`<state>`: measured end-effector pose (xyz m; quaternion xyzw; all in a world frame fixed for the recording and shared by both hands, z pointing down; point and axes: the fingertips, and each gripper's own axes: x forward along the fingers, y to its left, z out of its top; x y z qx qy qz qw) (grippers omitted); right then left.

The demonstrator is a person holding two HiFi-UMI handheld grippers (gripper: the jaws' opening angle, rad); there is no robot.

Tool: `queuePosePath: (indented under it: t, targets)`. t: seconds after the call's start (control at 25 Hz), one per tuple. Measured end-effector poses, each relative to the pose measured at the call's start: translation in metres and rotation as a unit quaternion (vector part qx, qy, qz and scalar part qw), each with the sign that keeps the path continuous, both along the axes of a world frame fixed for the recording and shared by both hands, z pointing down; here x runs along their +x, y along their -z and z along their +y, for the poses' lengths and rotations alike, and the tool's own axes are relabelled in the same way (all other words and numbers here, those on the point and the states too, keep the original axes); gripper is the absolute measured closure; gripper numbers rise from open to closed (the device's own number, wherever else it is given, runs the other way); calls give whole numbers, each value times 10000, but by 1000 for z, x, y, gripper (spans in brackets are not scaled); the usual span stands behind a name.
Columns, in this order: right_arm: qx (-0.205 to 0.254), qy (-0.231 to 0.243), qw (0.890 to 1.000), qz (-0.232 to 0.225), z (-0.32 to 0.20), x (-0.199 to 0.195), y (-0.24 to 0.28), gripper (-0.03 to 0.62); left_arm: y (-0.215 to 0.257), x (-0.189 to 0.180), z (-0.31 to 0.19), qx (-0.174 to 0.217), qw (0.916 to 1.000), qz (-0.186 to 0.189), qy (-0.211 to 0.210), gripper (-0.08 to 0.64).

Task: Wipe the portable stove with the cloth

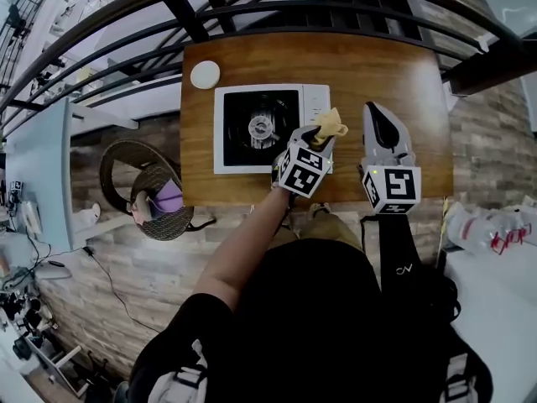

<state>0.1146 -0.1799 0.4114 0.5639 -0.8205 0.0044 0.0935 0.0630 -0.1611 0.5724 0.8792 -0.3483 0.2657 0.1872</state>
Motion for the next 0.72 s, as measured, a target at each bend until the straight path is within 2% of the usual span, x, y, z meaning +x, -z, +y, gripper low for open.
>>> queuePosePath:
  t: [0.08, 0.16, 0.36, 0.48, 0.6, 0.68, 0.72]
  targets:
    - [-16, -102, 9999, 25, 2, 7, -1, 588, -4, -14, -5, 29, 9999, -5, 157, 436]
    - [-25, -144, 9999, -5, 1, 5, -3, 588, -4, -44, -12, 64, 9991, -76, 415, 436]
    - [6, 60, 10000, -3, -3, -22, -3, 588, 0, -155, -19, 182, 9895, -215, 1418, 436]
    - [40, 258, 9997, -25, -7, -47, -1, 589, 1, -233, -12, 133, 9761, -361, 2137, 436]
    - [53, 466, 9989, -13, -11, -71, 0, 589, -1, -302, -2, -1, 9571, -492, 2857, 436]
    - [76, 567, 9984, 46, -13, -84, 1, 588, -2, -333, 6, -52, 9473, -540, 3157, 436]
    - [91, 602, 9981, 80, -13, -89, 2, 588, -1, -341, 9, -49, 9453, -524, 3219, 436]
